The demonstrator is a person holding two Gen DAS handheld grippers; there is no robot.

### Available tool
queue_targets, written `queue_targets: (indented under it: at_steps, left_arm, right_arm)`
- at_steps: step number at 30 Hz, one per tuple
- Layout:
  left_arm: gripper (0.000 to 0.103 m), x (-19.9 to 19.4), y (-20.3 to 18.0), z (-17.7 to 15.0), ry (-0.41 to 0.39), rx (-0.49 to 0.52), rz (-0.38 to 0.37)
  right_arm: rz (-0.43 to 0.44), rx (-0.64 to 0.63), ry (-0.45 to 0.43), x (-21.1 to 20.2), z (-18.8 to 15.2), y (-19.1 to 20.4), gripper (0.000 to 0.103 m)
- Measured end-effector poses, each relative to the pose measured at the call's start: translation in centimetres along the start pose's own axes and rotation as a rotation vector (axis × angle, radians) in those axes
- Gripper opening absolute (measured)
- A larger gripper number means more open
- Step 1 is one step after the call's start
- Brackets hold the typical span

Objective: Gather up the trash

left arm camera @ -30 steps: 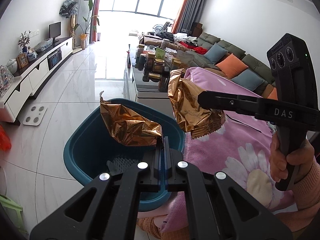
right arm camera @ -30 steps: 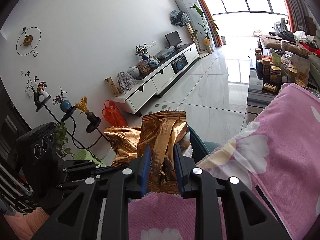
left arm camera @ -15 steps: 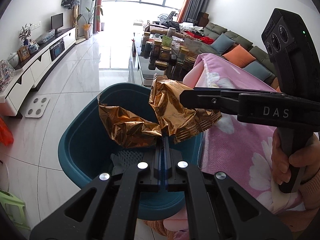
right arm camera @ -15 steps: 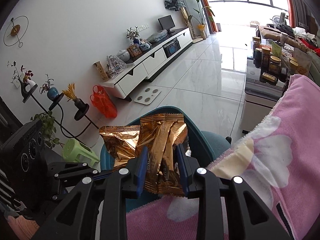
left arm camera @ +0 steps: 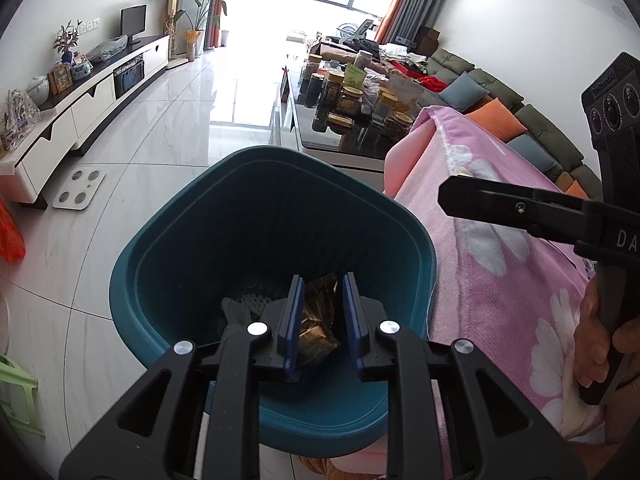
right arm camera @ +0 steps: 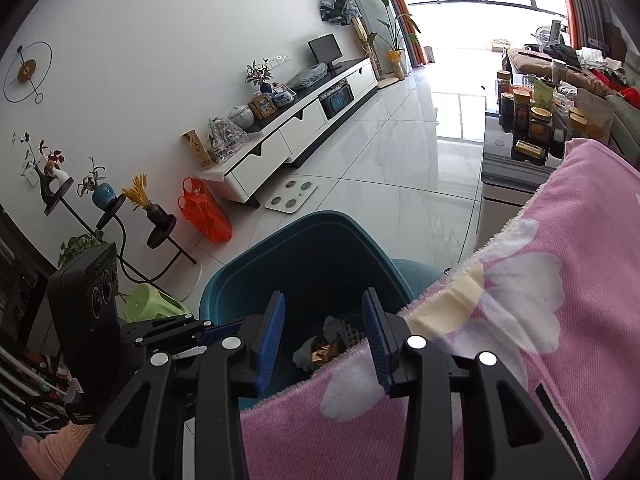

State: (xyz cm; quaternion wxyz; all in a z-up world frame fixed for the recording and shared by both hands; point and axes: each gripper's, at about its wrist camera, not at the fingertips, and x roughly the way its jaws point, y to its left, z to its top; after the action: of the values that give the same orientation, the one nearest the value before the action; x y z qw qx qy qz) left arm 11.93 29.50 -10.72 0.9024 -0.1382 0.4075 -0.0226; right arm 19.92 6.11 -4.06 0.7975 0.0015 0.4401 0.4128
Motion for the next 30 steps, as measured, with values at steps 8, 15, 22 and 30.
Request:
queue_targets:
  at_steps: [8, 15, 22, 30]
  left_arm:
    - [0.030, -2.2, -1.5, 0.0, -0.064, 0.010, -0.006]
    - [0.049, -6.8, -6.5, -0.5, -0.184, 0.099, -0.066]
    - [0.054, -8.8, -13.9, -1.9, -0.194, 0.217, -0.229]
    - [0.054, -7.0, -22.7, -3.9, -0.117, 0.336, -0.396]
  right_arm:
    - [0.020, -0.003, -0.047, -3.9, -1.4, -0.6, 0.039]
    - [0.026, -0.031, -0.126, -9.2, -3.8, -0.7, 0.049]
    - [-0.047, -0.009, -0.211, -16.4, -8.2, -2.6, 0.050]
    - [-0.229, 0.127, -0.331, -25.3, -14.7, -7.0, 0.051]
